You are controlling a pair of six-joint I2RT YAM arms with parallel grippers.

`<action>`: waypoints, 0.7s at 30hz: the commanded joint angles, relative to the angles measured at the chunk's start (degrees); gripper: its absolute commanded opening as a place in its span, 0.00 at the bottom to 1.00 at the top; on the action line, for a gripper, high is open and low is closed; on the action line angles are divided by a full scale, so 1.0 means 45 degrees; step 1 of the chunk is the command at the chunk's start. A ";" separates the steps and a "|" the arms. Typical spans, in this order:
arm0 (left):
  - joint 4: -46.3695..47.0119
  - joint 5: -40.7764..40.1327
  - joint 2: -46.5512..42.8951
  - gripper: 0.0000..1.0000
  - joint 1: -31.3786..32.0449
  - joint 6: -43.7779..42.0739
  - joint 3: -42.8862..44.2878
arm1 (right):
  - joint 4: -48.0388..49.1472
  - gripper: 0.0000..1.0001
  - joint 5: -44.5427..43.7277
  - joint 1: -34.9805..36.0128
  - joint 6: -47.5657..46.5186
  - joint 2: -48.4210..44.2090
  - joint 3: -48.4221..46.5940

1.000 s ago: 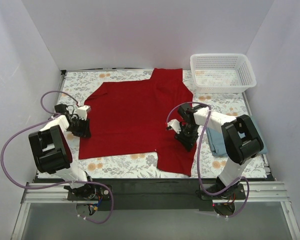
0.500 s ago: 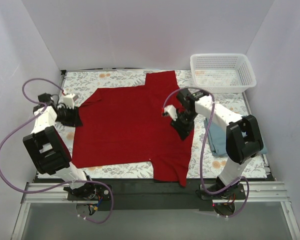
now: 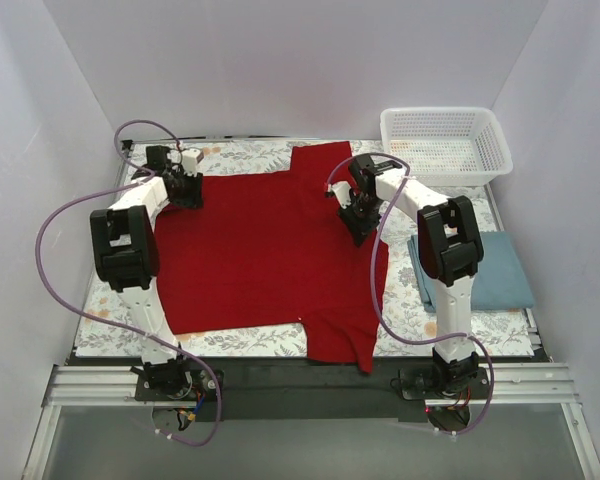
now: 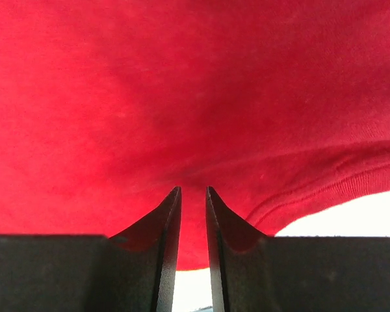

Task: Fold and stack the t-shirts
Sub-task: Flatten the tshirt out

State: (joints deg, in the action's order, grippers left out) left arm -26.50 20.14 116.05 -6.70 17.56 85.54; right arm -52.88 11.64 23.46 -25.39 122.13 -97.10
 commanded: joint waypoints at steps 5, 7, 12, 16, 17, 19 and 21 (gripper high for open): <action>0.0538 -0.0843 0.0929 0.28 0.0571 0.1116 0.1284 | 0.0521 0.27 -0.0711 -0.0409 0.0310 0.0263 0.0132; 0.0538 -0.1115 0.1435 0.27 0.0590 0.1369 0.1596 | 0.0541 0.27 -0.0750 -0.0506 0.0271 0.0283 0.0210; 0.0577 -0.1721 0.2296 0.26 0.0571 0.1605 0.2357 | 0.0580 0.27 -0.0887 -0.0663 0.0212 0.0283 0.0347; 0.1082 -0.2441 0.2473 0.26 0.0493 0.1410 0.2807 | 0.0580 0.26 -0.1023 -0.0780 0.0095 0.0283 0.0522; 0.1162 -0.2619 0.2512 0.25 0.0415 0.1236 0.2924 | 0.0580 0.26 -0.1063 -0.0780 0.0075 0.0302 0.0542; 0.1299 -0.3106 0.2823 0.25 0.0259 0.1040 0.3372 | 0.0560 0.26 -0.1160 -0.0819 0.0075 0.0322 0.0523; 0.1299 -0.3887 0.3484 0.25 -0.0092 0.0690 0.4425 | 0.0561 0.26 -0.1141 -0.0820 0.0095 0.0322 0.0504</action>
State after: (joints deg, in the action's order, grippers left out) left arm -23.14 9.06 130.06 -4.75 22.98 99.79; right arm -50.50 7.62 20.21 -24.36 123.48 -95.83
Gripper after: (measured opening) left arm 0.257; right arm 0.262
